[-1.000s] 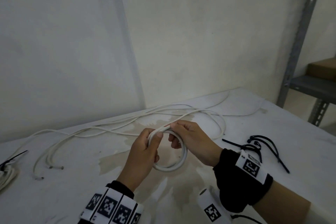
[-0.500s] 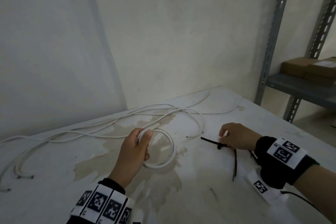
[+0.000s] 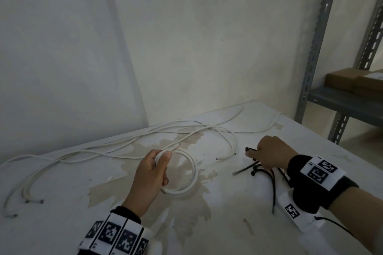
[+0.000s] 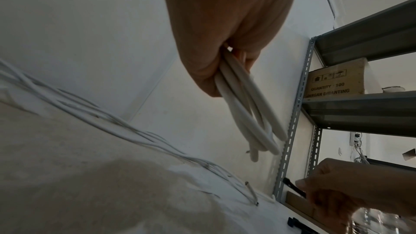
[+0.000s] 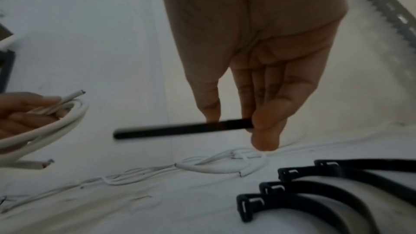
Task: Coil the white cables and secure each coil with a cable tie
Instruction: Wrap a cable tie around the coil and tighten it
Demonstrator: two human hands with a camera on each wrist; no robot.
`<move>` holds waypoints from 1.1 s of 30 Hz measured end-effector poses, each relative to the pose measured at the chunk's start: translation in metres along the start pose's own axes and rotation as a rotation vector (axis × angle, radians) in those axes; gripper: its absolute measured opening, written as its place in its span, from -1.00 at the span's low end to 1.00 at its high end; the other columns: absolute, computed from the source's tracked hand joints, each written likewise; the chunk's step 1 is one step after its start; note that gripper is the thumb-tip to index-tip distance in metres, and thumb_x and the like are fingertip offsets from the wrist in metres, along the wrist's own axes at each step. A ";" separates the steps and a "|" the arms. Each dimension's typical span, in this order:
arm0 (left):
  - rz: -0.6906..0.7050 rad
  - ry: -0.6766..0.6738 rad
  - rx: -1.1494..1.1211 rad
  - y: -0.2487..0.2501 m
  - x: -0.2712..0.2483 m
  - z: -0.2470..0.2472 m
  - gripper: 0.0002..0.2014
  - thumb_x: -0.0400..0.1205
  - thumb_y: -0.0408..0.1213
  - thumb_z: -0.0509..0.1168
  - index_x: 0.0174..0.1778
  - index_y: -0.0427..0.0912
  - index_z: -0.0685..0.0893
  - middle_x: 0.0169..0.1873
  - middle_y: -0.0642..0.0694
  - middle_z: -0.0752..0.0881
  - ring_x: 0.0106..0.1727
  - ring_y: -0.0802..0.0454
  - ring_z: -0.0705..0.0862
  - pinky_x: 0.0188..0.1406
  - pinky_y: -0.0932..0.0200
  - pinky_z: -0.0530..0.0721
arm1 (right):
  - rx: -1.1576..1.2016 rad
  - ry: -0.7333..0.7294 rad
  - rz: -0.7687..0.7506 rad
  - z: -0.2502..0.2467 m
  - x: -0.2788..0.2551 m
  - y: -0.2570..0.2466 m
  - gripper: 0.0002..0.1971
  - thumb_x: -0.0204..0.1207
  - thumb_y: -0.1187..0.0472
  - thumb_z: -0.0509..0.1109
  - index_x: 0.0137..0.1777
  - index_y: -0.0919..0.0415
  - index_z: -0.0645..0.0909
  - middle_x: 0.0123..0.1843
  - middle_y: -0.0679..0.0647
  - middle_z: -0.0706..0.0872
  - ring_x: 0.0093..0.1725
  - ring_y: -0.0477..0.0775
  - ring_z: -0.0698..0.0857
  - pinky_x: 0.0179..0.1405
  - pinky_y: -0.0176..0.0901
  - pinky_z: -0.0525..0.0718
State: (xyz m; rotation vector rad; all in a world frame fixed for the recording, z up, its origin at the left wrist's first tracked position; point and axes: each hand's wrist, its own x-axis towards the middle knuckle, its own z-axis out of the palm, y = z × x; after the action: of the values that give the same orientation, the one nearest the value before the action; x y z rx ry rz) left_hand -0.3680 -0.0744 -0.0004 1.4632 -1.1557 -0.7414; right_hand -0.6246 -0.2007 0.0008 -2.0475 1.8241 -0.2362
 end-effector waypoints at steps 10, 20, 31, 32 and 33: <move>-0.024 0.047 -0.069 0.000 -0.001 -0.019 -0.83 0.67 -0.23 0.19 -0.17 -0.22 0.57 -0.70 0.12 0.40 -0.66 0.23 0.36 -0.49 0.15 0.41 | 0.570 0.051 -0.314 0.005 -0.026 -0.056 -0.77 0.42 0.46 0.42 -0.30 0.14 0.51 -0.30 0.14 0.65 -0.53 -0.07 0.69 -0.45 -0.32 0.69; 0.005 0.206 -0.067 -0.003 -0.009 -0.053 -0.82 0.66 -0.30 0.18 -0.26 -0.15 0.54 -0.56 0.01 0.38 -0.62 0.21 0.33 -0.53 0.18 0.38 | 0.704 -0.061 -0.567 0.052 -0.076 -0.158 -0.82 0.54 0.31 0.34 -0.03 0.07 0.74 -0.29 0.01 0.71 -0.47 -0.27 0.63 -0.34 -0.48 0.58; 0.014 0.310 -0.065 -0.011 -0.024 -0.083 -0.78 0.65 -0.42 0.09 -0.01 0.06 0.44 -0.54 -0.07 0.41 -0.62 0.17 0.34 -0.48 0.11 0.38 | 0.848 -0.098 -0.370 0.089 -0.087 -0.207 -0.83 0.34 0.48 0.38 -0.24 0.23 0.50 -0.38 0.13 0.57 -0.66 -0.08 0.63 -0.62 -0.26 0.58; 0.021 0.311 -0.055 -0.012 -0.025 -0.085 -0.77 0.65 -0.42 0.09 0.00 0.07 0.43 -0.54 -0.07 0.42 -0.62 0.18 0.35 -0.47 0.10 0.39 | 0.860 -0.082 -0.369 0.091 -0.087 -0.210 -0.82 0.32 0.49 0.38 -0.26 0.23 0.48 -0.38 0.14 0.57 -0.67 -0.08 0.63 -0.63 -0.26 0.57; 0.029 0.310 -0.043 -0.013 -0.025 -0.086 -0.77 0.65 -0.42 0.10 0.03 0.05 0.43 -0.55 -0.06 0.43 -0.63 0.18 0.36 -0.46 0.09 0.40 | 0.875 -0.065 -0.368 0.093 -0.087 -0.213 -0.81 0.32 0.49 0.37 -0.28 0.23 0.45 -0.38 0.14 0.58 -0.68 -0.07 0.62 -0.64 -0.27 0.56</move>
State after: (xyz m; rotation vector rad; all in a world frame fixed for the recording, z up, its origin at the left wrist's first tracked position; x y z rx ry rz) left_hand -0.2953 -0.0206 0.0032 1.4622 -0.9157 -0.4953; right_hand -0.4066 -0.0822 0.0111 -1.6678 0.9917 -0.8772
